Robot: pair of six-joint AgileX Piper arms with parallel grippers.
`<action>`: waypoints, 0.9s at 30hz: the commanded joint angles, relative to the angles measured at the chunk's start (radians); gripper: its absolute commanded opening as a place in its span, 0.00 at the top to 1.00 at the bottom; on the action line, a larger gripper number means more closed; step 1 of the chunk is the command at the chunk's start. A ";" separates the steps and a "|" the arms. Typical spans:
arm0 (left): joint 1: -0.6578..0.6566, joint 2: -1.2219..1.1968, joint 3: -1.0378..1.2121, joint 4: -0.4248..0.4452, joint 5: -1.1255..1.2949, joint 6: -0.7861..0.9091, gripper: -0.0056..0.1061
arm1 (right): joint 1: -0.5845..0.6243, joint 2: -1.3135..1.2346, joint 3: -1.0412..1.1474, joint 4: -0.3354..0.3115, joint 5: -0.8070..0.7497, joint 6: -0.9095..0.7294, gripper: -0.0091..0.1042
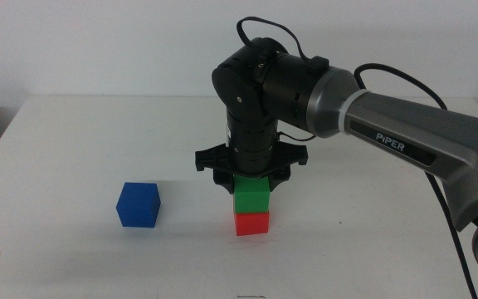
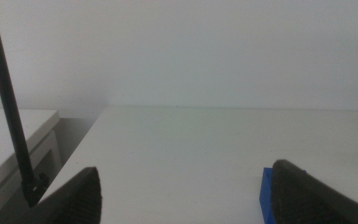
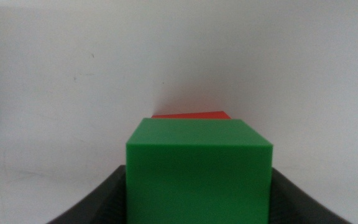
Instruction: Stack red cubes first, then green, then blue cubes in a specific spot.
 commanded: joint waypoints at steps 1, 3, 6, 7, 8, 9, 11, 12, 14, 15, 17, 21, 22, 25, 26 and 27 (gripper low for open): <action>0.001 -0.019 -0.003 -0.007 -0.077 -0.005 0.12 | -0.008 -0.059 -0.030 -0.027 0.062 -0.004 0.45; 0.001 -0.019 -0.003 -0.007 -0.077 -0.005 0.12 | -0.008 -0.059 -0.030 -0.027 0.062 -0.004 0.37; 0.001 -0.019 -0.003 -0.007 -0.077 -0.005 0.12 | -0.008 -0.067 -0.030 -0.027 0.066 -0.004 0.26; 0.001 -0.019 -0.003 -0.007 -0.077 -0.005 0.12 | -0.008 -0.076 -0.030 -0.027 0.071 -0.004 0.24; 0.001 -0.019 -0.003 -0.007 -0.077 -0.005 0.12 | -0.006 -0.090 -0.030 -0.027 0.075 -0.004 0.22; 0.001 -0.019 -0.003 -0.007 -0.077 -0.005 0.12 | -0.004 -0.113 -0.029 -0.027 0.075 -0.004 0.21; 0.001 -0.019 -0.003 -0.007 -0.077 -0.005 0.12 | 0.004 -0.177 -0.027 -0.027 0.075 -0.030 0.21; 0.001 -0.019 -0.003 -0.007 -0.077 -0.005 0.12 | 0.004 -0.206 -0.026 -0.027 0.075 -0.055 0.21; 0.001 -0.019 -0.003 -0.007 -0.077 -0.005 0.12 | 0.004 -0.278 -0.016 -0.023 0.075 -0.130 0.21; 0.001 -0.019 -0.003 -0.007 -0.077 -0.005 0.12 | 0.004 -0.318 0.000 -0.018 0.074 -0.176 0.21; 0.001 -0.019 -0.003 -0.007 -0.077 -0.005 0.12 | 0.002 -0.400 0.053 -0.014 0.074 -0.253 0.21; 0.001 -0.019 -0.003 -0.007 -0.077 -0.005 0.12 | -0.020 -0.564 0.195 -0.013 0.039 -0.359 0.21; 0.001 -0.019 -0.003 -0.007 -0.077 -0.005 0.12 | -0.035 -0.616 0.246 -0.002 0.017 -0.392 0.21; 0.001 -0.019 -0.003 -0.007 -0.077 -0.005 0.12 | -0.095 -0.773 0.406 0.054 -0.061 -0.490 0.21; 0.001 -0.019 -0.003 -0.007 -0.077 -0.005 0.12 | -0.124 -0.830 0.477 0.077 -0.090 -0.523 0.21; 0.001 -0.019 -0.003 -0.007 -0.077 -0.005 0.12 | -0.154 -0.888 0.522 0.093 -0.112 -0.550 0.21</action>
